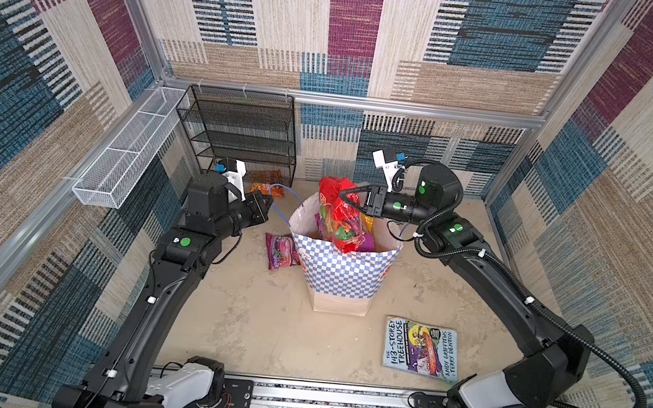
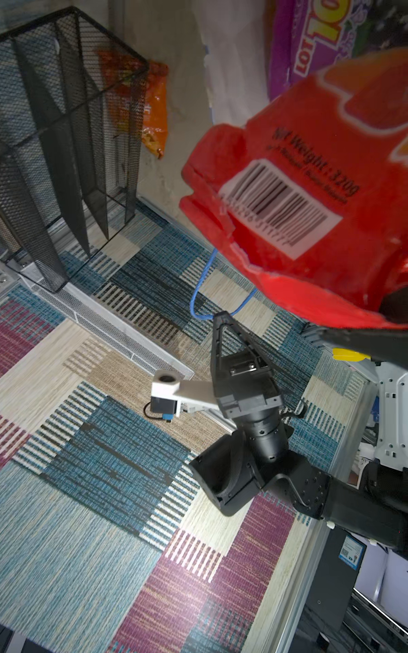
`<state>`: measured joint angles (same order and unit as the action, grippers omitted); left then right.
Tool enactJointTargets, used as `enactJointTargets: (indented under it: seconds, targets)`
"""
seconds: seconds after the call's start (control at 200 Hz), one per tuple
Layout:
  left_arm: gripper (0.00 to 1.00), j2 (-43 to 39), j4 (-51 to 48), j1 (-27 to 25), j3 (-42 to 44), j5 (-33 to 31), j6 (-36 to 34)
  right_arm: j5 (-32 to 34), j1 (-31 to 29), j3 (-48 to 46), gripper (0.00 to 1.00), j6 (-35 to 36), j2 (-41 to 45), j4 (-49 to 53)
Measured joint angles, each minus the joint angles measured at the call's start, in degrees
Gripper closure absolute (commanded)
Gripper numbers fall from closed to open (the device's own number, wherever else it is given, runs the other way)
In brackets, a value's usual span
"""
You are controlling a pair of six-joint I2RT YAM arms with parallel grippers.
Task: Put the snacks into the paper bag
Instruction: 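Lower the red bag into the checkered bag with right gripper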
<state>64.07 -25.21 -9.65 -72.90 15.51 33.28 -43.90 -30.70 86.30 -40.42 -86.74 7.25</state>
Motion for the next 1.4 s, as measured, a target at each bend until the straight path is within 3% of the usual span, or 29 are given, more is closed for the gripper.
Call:
enactJointTargets:
  seconds: [0.215,0.571,0.846,1.402]
  targets:
    - [1.0,0.0,0.09,0.04,0.07,0.26,0.17,-1.77,-0.09,-3.41,1.0,3.28,-0.04,3.74]
    - [1.0,0.0,0.11,0.15,0.07,0.17,0.39,-3.63,-0.61,3.19,1.0,5.09,-4.07,6.01]
    - [1.0,0.0,0.11,0.2,0.07,0.15,0.39,-4.44,-1.46,-2.49,1.0,6.6,-2.32,7.58]
    - [1.0,-0.42,0.09,0.26,0.28,0.24,0.39,1.27,1.29,-6.6,1.0,13.49,2.4,16.24]
